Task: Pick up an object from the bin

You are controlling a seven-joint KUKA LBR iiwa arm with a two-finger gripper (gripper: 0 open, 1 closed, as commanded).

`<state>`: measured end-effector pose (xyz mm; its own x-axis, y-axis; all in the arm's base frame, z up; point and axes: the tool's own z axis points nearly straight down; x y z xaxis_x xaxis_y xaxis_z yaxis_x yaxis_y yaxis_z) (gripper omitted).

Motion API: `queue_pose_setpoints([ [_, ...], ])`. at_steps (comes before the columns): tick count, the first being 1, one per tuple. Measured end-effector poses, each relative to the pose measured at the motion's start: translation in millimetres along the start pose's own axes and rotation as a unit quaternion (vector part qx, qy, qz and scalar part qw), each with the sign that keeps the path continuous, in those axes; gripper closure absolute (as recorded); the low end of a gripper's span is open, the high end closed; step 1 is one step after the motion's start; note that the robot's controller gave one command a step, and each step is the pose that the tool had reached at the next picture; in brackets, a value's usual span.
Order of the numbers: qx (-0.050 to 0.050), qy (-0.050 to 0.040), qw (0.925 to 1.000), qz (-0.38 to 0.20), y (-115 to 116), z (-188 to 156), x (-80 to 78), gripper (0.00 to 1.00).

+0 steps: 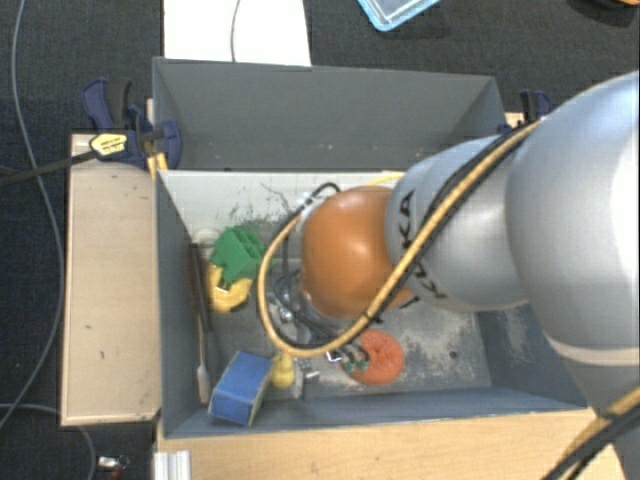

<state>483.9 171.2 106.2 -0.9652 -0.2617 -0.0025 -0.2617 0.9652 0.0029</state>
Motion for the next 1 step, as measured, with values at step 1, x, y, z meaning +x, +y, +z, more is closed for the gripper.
queue_pose_setpoints([
  [1,0.001,0.0009,0.9997,-0.023,-45.9,16.1,6.4,0.0],
])
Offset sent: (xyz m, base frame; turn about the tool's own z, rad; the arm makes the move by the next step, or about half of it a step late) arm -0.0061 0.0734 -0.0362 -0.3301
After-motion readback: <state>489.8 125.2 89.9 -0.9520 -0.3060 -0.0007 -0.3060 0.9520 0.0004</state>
